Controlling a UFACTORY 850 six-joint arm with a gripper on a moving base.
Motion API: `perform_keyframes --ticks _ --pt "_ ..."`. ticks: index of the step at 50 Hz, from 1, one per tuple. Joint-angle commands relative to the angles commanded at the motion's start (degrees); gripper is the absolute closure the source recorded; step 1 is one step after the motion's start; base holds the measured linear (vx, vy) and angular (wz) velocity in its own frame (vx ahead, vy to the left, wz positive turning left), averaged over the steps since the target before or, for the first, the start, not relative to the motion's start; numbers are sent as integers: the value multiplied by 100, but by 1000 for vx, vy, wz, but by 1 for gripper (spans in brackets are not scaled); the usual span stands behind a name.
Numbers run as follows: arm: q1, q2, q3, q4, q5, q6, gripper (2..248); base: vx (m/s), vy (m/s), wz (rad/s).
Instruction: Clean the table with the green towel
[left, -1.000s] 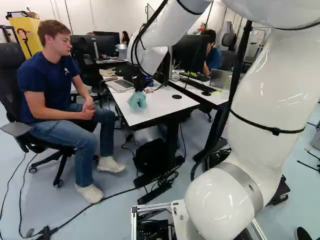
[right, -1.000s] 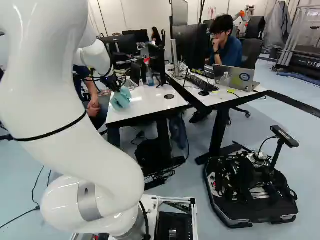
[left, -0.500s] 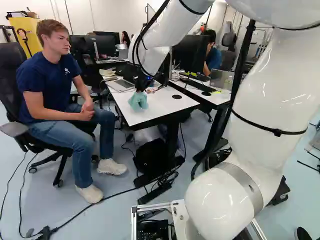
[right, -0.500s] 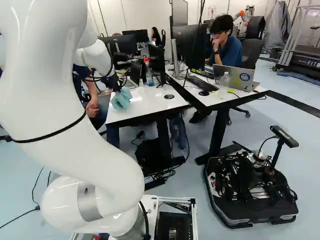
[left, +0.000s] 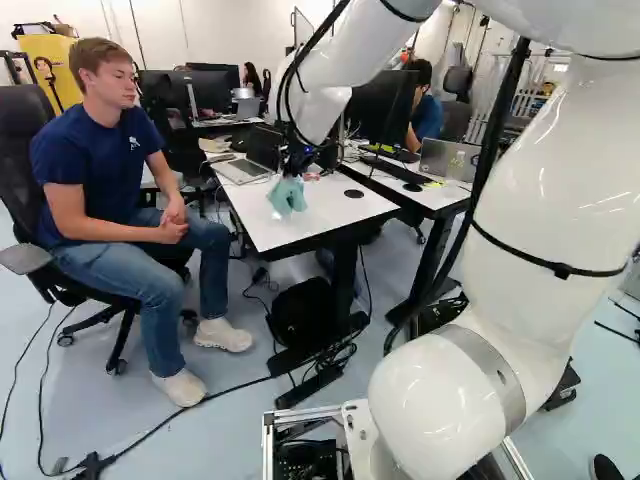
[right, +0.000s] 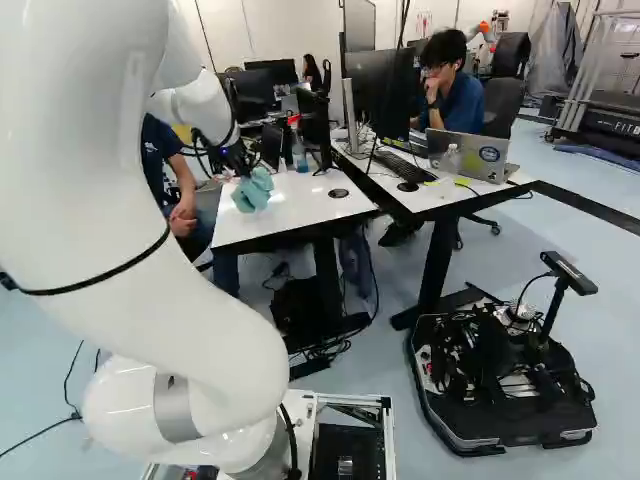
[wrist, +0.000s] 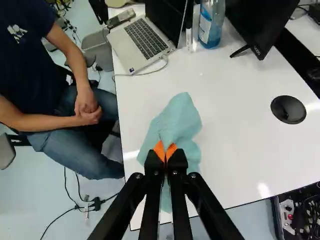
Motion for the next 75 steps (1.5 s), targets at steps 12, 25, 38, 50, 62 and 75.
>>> perform_keyframes --ticks 12,25,38,50,62,75 --pt "-169 60 -2 0 0 0 226 0 0 0" --pt "-357 87 21 0 0 0 226 0 0 0" --pt "-553 104 38 0 0 0 226 0 0 0" --pt "-726 107 42 0 0 0 226 0 0 0" --pt "-905 72 7 0 0 0 226 0 0 0" --pt "-1101 0 -68 0 0 0 226 0 0 0"
